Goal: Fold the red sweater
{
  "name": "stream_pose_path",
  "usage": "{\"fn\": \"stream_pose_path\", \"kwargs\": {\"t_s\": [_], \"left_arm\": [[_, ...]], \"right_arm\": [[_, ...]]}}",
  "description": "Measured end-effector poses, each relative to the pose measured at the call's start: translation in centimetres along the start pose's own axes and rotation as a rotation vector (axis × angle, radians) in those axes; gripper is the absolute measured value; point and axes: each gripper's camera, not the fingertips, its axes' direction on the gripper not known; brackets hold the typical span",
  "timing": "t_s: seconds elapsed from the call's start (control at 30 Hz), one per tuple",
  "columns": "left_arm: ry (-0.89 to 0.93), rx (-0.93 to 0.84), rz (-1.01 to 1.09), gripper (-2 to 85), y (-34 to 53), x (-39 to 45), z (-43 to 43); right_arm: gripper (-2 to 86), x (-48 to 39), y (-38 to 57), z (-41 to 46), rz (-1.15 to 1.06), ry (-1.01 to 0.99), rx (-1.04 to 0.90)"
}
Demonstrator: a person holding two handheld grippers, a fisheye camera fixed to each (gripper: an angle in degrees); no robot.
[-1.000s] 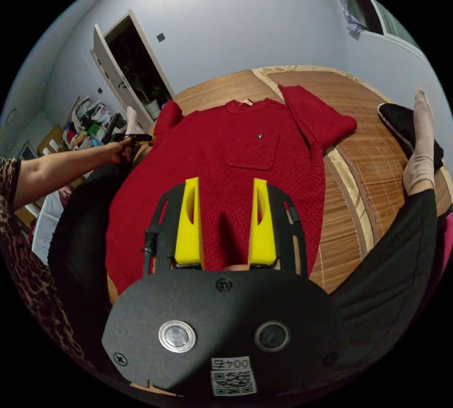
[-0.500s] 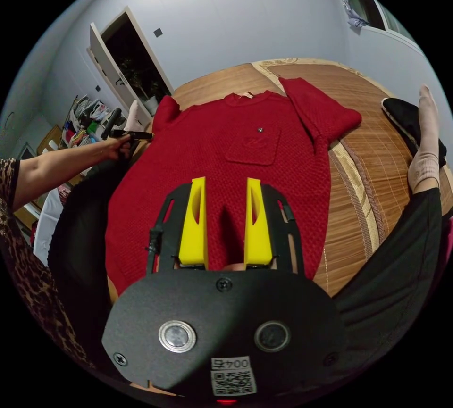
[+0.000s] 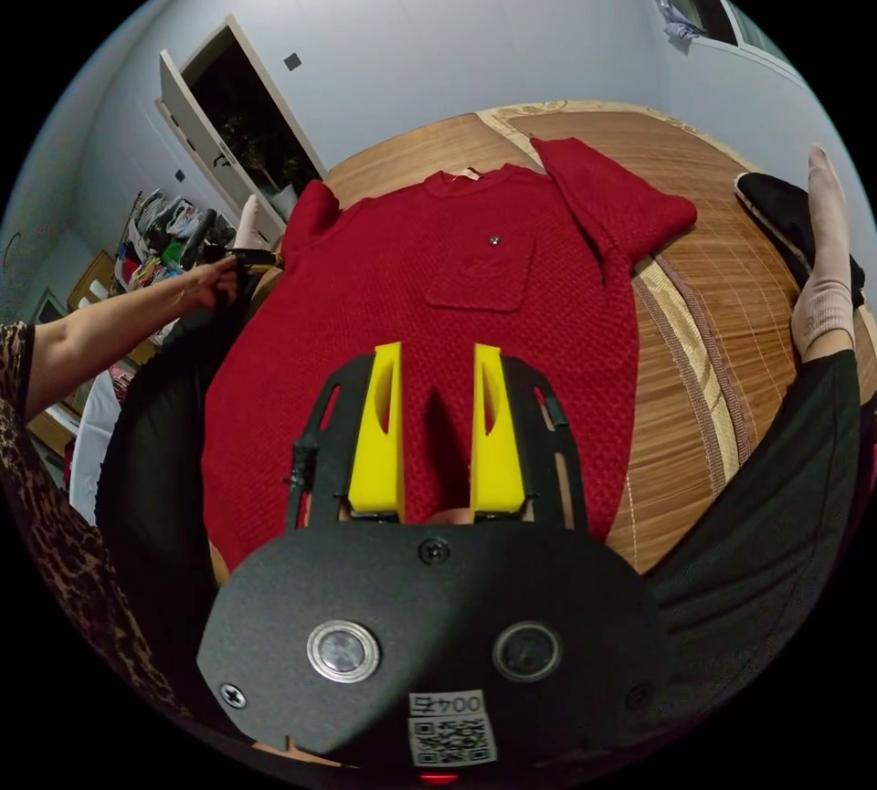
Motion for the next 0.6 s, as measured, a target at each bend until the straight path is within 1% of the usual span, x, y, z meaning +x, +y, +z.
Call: {"fn": "stream_pose_path", "kwargs": {"t_s": [0.07,0.17,0.23,0.3,0.33,0.43,0.5,0.53,0.6], "left_arm": [[-0.031,0.036,0.061,3.1,-0.4,1.1,-2.7],[-0.142,0.119,0.158,2.8,-1.1,2.1,-8.5],[-0.217,0.181,0.179,2.7,-1.4,1.8,-12.4],[-0.291,0.26,0.161,2.5,-1.7,0.3,-17.2],[-0.307,0.276,0.152,2.5,-1.6,-0.2,-18.3],[-0.43,0.341,0.11,2.4,-0.9,-2.9,-22.1],[-0.534,0.34,0.071,2.4,-0.3,-5.3,-23.1],[-0.557,0.333,0.057,2.4,-0.1,-6.0,-23.1],[-0.641,0.28,0.0,2.7,0.4,-9.1,-22.3]], "right_arm": [[11.6,0.3,-0.1,-0.1,0.011,-0.008,0.008],[11.4,0.8,-0.2,-0.5,0.029,-0.022,0.021],[11.4,1.0,-0.2,-0.6,0.032,-0.019,0.025],[11.4,1.2,-0.3,-0.7,0.038,-0.016,0.026],[11.4,1.3,-0.3,-0.7,0.041,-0.016,0.027],[11.4,1.7,-0.5,-0.8,0.056,-0.019,0.034],[11.4,1.9,-0.7,-0.6,0.063,-0.026,0.028],[11.4,2.0,-0.7,-0.6,0.064,-0.027,0.026],[11.5,2.0,-0.9,-0.4,0.062,-0.025,0.02]]}}
